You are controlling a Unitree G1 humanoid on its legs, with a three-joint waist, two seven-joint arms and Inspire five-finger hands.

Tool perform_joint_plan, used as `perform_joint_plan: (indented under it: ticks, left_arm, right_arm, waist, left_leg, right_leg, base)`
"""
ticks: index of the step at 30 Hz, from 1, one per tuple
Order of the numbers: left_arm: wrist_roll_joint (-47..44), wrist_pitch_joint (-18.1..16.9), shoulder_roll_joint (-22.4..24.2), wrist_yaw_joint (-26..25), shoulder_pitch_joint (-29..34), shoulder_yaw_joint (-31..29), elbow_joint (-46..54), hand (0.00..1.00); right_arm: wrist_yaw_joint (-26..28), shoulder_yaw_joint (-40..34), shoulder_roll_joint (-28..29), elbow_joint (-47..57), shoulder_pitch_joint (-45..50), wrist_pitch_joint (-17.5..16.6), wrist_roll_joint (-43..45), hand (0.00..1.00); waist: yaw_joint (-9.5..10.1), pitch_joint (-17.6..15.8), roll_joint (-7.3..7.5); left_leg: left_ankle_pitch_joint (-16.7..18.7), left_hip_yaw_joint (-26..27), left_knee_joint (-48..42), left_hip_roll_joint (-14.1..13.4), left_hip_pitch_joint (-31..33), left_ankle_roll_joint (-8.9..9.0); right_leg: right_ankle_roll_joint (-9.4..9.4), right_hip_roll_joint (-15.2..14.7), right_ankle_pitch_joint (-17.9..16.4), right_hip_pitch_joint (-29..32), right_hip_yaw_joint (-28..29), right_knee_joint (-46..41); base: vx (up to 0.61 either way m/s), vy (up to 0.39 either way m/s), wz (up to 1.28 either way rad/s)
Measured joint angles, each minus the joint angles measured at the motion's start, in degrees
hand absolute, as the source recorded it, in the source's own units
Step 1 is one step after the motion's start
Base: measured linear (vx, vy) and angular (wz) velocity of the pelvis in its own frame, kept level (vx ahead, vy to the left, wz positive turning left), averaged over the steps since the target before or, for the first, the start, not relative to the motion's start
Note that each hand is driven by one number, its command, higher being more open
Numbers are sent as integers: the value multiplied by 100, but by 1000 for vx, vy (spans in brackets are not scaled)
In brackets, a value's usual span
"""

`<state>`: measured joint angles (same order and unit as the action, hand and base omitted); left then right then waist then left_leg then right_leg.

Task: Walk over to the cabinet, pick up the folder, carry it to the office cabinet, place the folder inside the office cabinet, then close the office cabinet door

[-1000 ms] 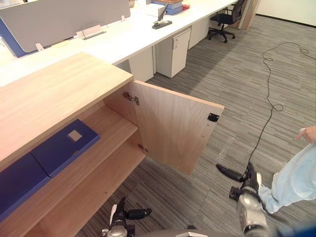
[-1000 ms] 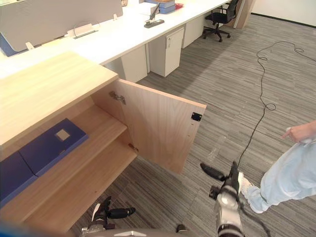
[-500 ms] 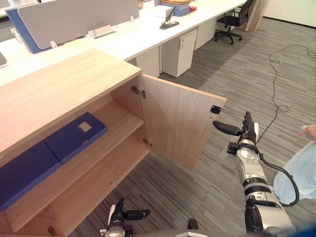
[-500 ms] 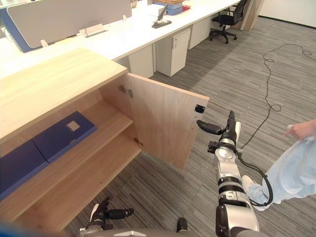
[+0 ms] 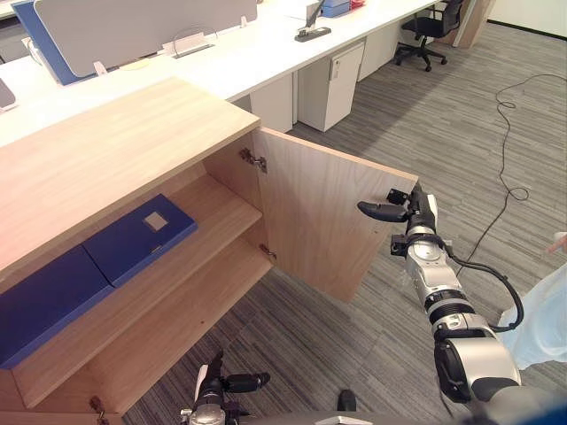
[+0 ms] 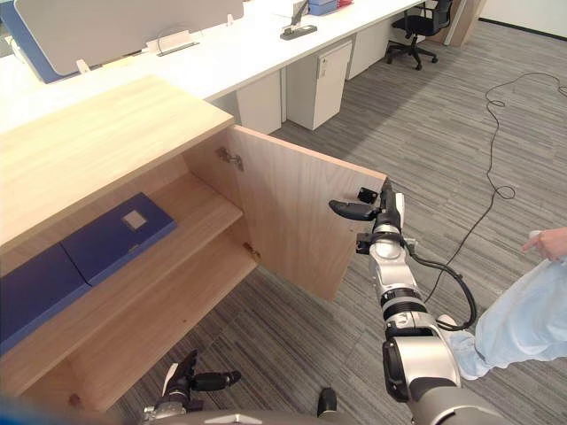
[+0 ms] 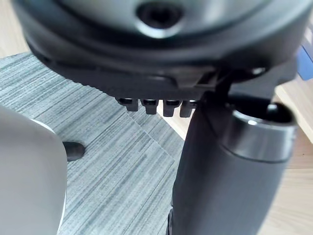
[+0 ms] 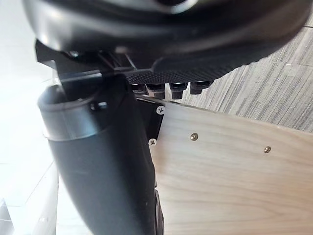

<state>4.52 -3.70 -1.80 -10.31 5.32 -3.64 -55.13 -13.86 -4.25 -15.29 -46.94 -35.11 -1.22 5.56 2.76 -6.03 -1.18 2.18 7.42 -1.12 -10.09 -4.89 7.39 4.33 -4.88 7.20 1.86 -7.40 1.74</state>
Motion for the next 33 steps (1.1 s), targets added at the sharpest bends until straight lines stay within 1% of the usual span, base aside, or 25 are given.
perform_joint_plan:
  ticks: [2, 6, 10, 11, 12, 13, 14, 15, 17, 18, 19, 21, 22, 23, 25, 27, 28, 32, 33]
  left_arm:
    - [0, 0, -7, 0, -2, 0, 0, 100]
    - [0, -1, -2, 1, -12, 3, -1, 100]
    - [-1, 0, -5, 4, -9, 10, -7, 100]
    - [-1, 0, -6, 9, 3, 22, -15, 100]
    - [-1, 1, -11, 20, 16, 66, -30, 100]
    - [0, 2, -21, 32, 19, 98, -39, 100]
    - [7, 2, -41, 76, 18, 160, -61, 100]
    - [15, -1, -84, 110, -8, 279, -118, 100]
    - [46, -1, -114, 159, -28, 345, -153, 100]
    - [70, -1, -134, 208, -56, 446, -173, 100]
    - [78, -1, -146, 228, -72, 465, -189, 100]
    - [186, 7, -184, 341, -145, 512, -258, 100]
    - [219, 5, -181, 351, -151, 521, -255, 100]
    - [239, 6, -179, 383, -166, 523, -256, 100]
    - [239, 5, -174, 453, -181, 526, -251, 100]
    - [238, 5, -173, 465, -181, 525, -247, 100]
    - [236, 6, -176, 474, -179, 523, -246, 100]
    - [231, 7, -207, 572, -168, 528, -239, 100]
    - [230, 7, -222, 582, -165, 551, -234, 100]
  right_arm:
    - [7, 100, -15, 0, -34, -9, 131, 100]
    - [69, 141, -32, 0, -35, -9, 132, 100]
    - [61, 503, -82, -5, -35, -14, 140, 100]
    - [66, 835, -199, -5, -34, -14, 140, 100]
    - [101, 1404, -420, -1, -34, -15, 134, 100]
    - [148, 1731, -580, 5, -33, -15, 119, 100]
    - [376, 2364, -909, 25, -33, -15, 15, 100]
    - [668, 3143, -1297, 140, -15, -12, -296, 100]
    - [991, 3729, -1594, 332, 41, -11, -628, 100]
    - [1516, 4379, -1930, 704, 153, -8, -947, 100]
    - [1754, 4600, -2006, 844, 193, -8, -1047, 100]
    - [2680, 5303, -2041, 1320, 433, -10, -1250, 100]
    - [2840, 5416, -2006, 1399, 511, -20, -1250, 100]
    - [3278, 5693, -1915, 1513, 636, -93, -1399, 100]
    - [3706, 5857, -1625, 1666, 986, -211, -1488, 100]
    - [3934, 5983, -1541, 1944, 1195, -276, -1604, 100]
    - [4081, 6014, -1542, 2089, 1273, -364, -1677, 100]
    - [4135, 6010, -1540, 2164, 1335, -411, -1729, 100]
    - [4124, 5989, -1540, 2164, 1334, -407, -1872, 100]
  waist:
    - [-15, -30, 8]
    - [-21, -64, -24]
    - [-57, -71, -30]
    - [-109, -73, -27]
    - [-175, -74, -27]
    - [-204, -74, -27]
    - [-248, -74, -26]
    - [-305, -74, -25]
    - [-341, -73, -24]
    - [-338, -72, -25]
    - [-336, -71, -23]
    - [-326, -70, -25]
    - [-319, -69, -27]
    - [-303, -66, -32]
    - [-278, -63, -40]
    - [-269, -63, -38]
    - [-268, -59, -32]
    - [-263, -28, 18]
    - [-253, -17, 36]
  left_leg:
    - [1, 2, 1, -1, 7, 0]
    - [1, 1, 7, -3, 8, 0]
    - [1, 7, 18, -1, 8, 0]
    - [2, 16, 26, -2, 9, 1]
    - [3, 33, 45, -3, 22, 2]
    - [4, 50, 50, -6, 14, 3]
    - [20, 103, 48, -21, -9, 12]
    - [53, 167, 18, -55, -24, 30]
    - [83, 211, -23, -92, -26, 40]
    - [111, 284, -59, -154, -25, 70]
    - [117, 305, -72, -179, -22, 76]
    - [119, 298, -88, -260, -18, 79]
    - [119, 291, -89, -277, -17, 79]
    - [118, 284, -89, -298, -12, 78]
    - [119, 283, -87, -300, -5, 78]
    - [127, 286, -86, -270, -4, 69]
    - [137, 293, -90, -245, -7, 52]
    - [169, 330, -120, -196, -17, 10]
    - [190, 351, -132, -192, -21, -15]
  right_leg:
    - [-2, 5, 4, 1, 5, 34]
    - [2, 9, 9, 2, 5, 56]
    - [9, 14, 30, 9, 10, 109]
    - [9, 19, 40, 9, 19, 134]
    - [9, 25, 43, 10, 32, 149]
    - [10, 31, 44, 12, 42, 152]
    - [9, 51, 44, 19, 90, 155]
    - [0, 86, 50, 29, 148, 159]
    - [-5, 126, 51, 40, 190, 159]
    - [-22, 192, 53, 70, 258, 158]
    - [-31, 219, 53, 85, 279, 158]
    - [-85, 308, 35, 94, 284, 156]
    - [-95, 326, 28, 94, 277, 151]
    - [-103, 347, 23, 94, 276, 150]
    - [-105, 346, 23, 100, 276, 150]
    - [-99, 317, 27, 100, 286, 147]
    - [-90, 292, 33, 100, 299, 146]
    - [-54, 245, 64, 101, 356, 148]
    - [-52, 244, 77, 102, 382, 152]
  base:
    - [-57, 18, -3]
    - [0, 0, 0]
    - [4, 5, -1]
    - [4, 17, -7]
    - [-4, 16, -8]
    - [-14, 17, -15]
    - [-17, 14, -25]
    - [-13, 11, -27]
    - [-10, -8, -23]
    - [-12, -24, -23]
    - [-14, -41, -22]
    - [-9, -53, -7]
    - [-3, -51, 2]
    - [0, -32, 3]
    - [0, -6, 2]
    - [-9, 18, 0]
    - [-31, 51, -2]
    - [-43, 40, -6]
    - [-65, 34, -11]
